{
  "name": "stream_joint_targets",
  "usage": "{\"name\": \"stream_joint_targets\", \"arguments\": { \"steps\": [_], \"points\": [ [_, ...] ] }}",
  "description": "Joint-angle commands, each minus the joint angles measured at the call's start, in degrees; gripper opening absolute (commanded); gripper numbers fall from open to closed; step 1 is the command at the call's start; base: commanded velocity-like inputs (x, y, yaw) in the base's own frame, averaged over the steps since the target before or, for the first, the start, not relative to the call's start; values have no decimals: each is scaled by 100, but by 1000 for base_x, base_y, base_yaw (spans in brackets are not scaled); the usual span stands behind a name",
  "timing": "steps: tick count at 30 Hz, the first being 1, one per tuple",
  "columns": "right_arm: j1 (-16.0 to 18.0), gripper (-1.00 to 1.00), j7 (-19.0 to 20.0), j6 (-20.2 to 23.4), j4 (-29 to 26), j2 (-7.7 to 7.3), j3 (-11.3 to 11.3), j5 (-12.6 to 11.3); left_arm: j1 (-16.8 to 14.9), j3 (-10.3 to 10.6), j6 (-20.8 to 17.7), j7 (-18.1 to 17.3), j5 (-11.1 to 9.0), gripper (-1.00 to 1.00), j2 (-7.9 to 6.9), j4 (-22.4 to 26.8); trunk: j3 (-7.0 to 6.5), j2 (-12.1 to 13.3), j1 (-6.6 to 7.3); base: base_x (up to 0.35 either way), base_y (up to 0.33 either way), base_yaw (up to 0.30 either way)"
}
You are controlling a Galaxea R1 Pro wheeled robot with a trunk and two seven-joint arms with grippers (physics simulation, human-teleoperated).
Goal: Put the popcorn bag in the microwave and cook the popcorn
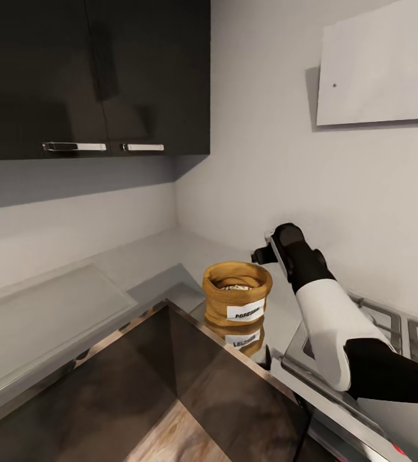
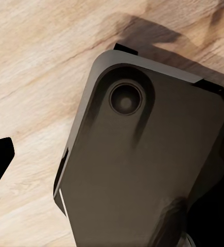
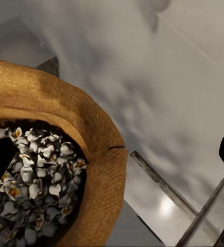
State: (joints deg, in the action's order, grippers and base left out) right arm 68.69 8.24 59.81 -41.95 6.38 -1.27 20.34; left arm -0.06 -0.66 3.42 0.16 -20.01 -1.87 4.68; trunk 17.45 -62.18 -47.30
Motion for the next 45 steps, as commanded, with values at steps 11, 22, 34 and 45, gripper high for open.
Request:
{"name": "stream_joint_targets", "arguments": {
  "steps": [11,22,34,45],
  "points": [
    [4,100,72,19,168,-23,-116,6,-2,-4,10,2,-20,100,-4,7,7,-4,0,103,0,0],
    [4,100,89,19,1239,-229,-189,0,-1,-4,10,2,-20,100,-7,7,7,-4,0,15,0,0],
    [4,100,100,19,1327,-353,-285,-20,1,-7,10,2,-20,100,-7,7,7,-4,0,0,0,0],
    [4,-100,99,19,1760,-321,-294,-11,-1,-4,10,2,-20,100,-7,7,7,-4,0,0,0,0]
  ]
}}
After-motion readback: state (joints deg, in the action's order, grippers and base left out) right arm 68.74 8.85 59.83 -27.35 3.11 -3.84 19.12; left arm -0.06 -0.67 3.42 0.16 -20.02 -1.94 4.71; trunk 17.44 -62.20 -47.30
